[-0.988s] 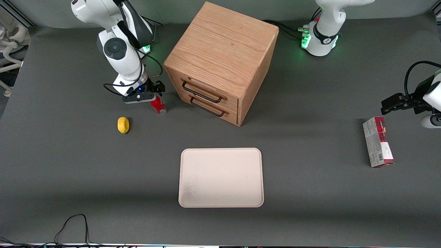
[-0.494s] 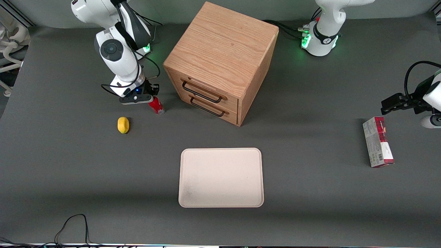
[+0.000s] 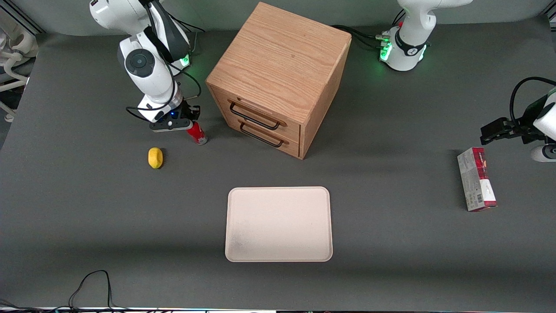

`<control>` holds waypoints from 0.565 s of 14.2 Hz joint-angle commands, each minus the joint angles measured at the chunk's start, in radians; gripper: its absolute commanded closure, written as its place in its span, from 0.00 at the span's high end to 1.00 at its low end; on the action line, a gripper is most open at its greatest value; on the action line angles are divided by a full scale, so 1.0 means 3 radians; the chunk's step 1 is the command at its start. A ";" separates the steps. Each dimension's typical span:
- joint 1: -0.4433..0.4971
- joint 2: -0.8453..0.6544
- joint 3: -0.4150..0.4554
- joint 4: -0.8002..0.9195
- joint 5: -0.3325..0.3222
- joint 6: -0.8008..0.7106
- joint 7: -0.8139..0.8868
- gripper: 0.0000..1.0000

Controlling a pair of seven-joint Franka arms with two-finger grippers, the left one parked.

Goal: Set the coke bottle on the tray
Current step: 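Lift the red bottle with the right gripper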

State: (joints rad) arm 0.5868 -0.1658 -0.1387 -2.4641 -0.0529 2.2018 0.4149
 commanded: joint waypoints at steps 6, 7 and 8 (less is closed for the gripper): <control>0.0018 -0.0046 -0.0223 0.2040 0.0161 -0.1908 -0.0053 0.00; 0.0018 -0.0020 -0.0218 0.2219 0.0161 -0.2015 -0.0054 0.00; 0.0023 0.0041 -0.0207 0.2429 0.0161 -0.2173 -0.0054 0.00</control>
State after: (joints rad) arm 0.5857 -0.2092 -0.1994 -1.8777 -0.0255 1.6391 0.4127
